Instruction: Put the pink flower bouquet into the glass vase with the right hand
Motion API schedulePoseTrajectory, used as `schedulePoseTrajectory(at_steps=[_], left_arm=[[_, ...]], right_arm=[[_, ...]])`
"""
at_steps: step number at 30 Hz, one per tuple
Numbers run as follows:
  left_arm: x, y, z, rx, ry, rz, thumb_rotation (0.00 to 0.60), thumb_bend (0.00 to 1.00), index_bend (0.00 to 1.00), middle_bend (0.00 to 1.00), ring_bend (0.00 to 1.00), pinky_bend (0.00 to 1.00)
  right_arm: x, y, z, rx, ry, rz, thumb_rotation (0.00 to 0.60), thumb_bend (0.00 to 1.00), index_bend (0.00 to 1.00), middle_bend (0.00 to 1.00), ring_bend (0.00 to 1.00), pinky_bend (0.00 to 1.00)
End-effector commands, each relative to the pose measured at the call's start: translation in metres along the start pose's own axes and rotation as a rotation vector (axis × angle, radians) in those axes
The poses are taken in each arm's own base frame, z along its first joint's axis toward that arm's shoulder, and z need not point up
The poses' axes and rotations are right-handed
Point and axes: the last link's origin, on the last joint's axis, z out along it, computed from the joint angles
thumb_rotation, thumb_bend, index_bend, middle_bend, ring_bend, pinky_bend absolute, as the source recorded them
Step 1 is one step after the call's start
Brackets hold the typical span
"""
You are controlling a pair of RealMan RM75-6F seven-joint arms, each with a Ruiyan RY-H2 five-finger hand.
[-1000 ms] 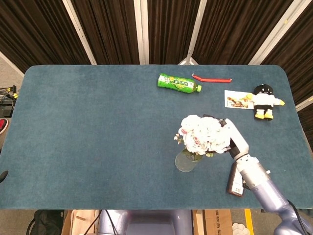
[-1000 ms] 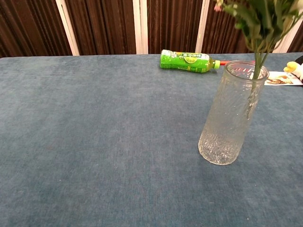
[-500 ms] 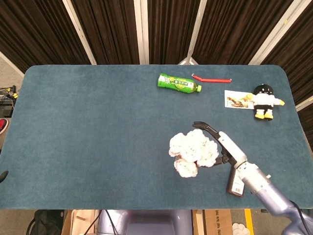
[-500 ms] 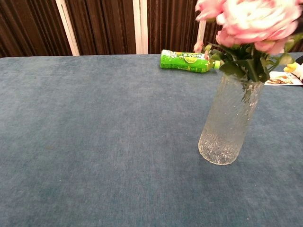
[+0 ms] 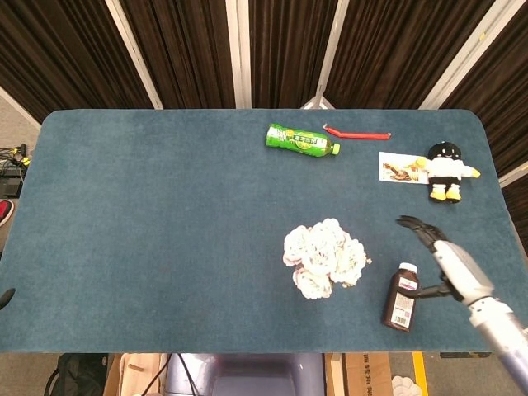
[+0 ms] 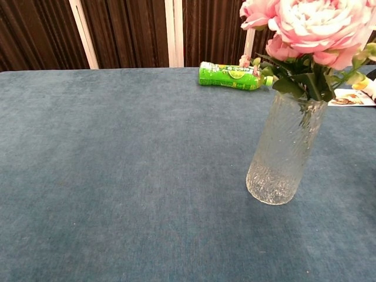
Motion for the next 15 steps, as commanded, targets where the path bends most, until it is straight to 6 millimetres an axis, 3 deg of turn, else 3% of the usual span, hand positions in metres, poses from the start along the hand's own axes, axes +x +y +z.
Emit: schedulePoseTrajectory(at_steps=[1, 3, 6, 10, 15], left_arm=[[0.0, 0.0, -0.001, -0.002, -0.001, -0.001, 0.6, 0.2, 0.17, 0.0, 0.0, 0.0], [0.0, 0.001, -0.001, -0.003, -0.002, 0.0, 0.6, 0.2, 0.17, 0.0, 0.0, 0.0], [0.0, 0.001, -0.002, -0.002, -0.008, 0.003, 0.6, 0.2, 0.17, 0.0, 0.0, 0.0], [-0.001, 0.0, -0.002, -0.004, -0.024, 0.016, 0.6, 0.2, 0.17, 0.0, 0.0, 0.0], [0.0, -0.002, -0.001, 0.001, -0.032, 0.015, 0.6, 0.2, 0.16, 0.0, 0.0, 0.0]], right_arm=[[0.022, 0.036, -0.035, -0.136, 0.213, -0.25, 0.6, 0.15, 0.12, 0.1, 0.1, 0.0], [0.019, 0.043, -0.044, -0.156, 0.32, -0.353, 0.6, 0.15, 0.12, 0.1, 0.1, 0.0], [-0.004, 0.052, -0.057, -0.132, 0.411, -0.43, 0.6, 0.15, 0.12, 0.1, 0.1, 0.0], [-0.041, 0.064, -0.073, -0.117, 0.423, -0.472, 0.6, 0.15, 0.12, 0.1, 0.09, 0.0], [-0.066, 0.07, -0.077, -0.091, 0.437, -0.55, 0.6, 0.14, 0.12, 0.1, 0.09, 0.0]])
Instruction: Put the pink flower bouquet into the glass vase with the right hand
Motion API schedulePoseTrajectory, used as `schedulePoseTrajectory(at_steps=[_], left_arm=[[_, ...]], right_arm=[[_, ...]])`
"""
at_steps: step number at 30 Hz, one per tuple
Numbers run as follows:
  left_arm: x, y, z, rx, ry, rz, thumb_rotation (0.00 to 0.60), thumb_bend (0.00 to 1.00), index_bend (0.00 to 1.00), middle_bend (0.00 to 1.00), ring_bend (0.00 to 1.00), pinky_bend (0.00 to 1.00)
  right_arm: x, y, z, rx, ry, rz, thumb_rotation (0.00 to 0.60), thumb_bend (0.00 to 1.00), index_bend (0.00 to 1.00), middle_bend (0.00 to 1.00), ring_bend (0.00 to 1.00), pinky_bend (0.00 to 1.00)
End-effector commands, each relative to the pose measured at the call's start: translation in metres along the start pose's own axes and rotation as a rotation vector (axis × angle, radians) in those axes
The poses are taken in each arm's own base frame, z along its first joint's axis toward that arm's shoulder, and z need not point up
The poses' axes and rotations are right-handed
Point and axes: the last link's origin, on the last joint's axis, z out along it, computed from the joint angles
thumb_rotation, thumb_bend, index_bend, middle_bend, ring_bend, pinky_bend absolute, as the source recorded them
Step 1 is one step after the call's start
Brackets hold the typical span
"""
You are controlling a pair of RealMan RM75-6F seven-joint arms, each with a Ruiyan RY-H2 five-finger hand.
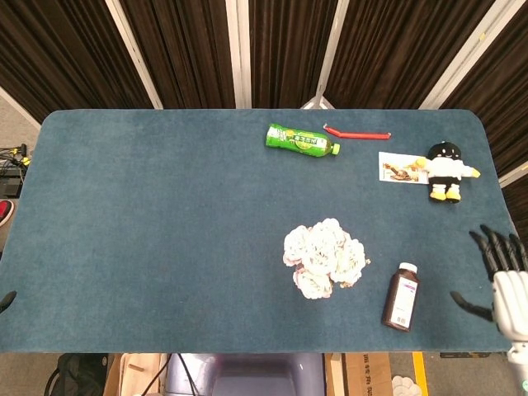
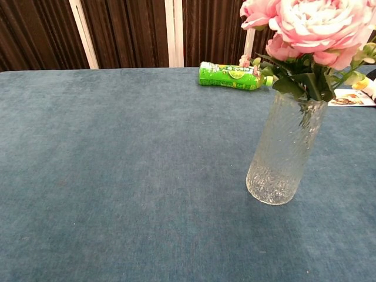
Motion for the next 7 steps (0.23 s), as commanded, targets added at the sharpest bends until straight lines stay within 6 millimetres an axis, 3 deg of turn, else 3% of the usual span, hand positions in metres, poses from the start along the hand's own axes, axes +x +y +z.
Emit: schedulePoseTrajectory(at_steps=[1, 7], left_arm=[[0.0008, -0.0011, 0.0005, 0.002, -0.002, -0.002, 0.6, 0.2, 0.16, 0.0, 0.0, 0.0], [0.0007, -0.0012, 0.0011, -0.008, -0.008, -0.004, 0.6, 0.2, 0.16, 0.0, 0.0, 0.0]], right_arm=[[-0.0208, -0.0015, -0.0233, 0.022, 0.024, -0.084, 0.6, 0.15, 0.12, 0.1, 0.09, 0.0], [-0.0296, -0.002, -0.0246, 0.015, -0.001, -0.116, 0.6, 0.15, 0.12, 0.1, 0.07, 0.0]])
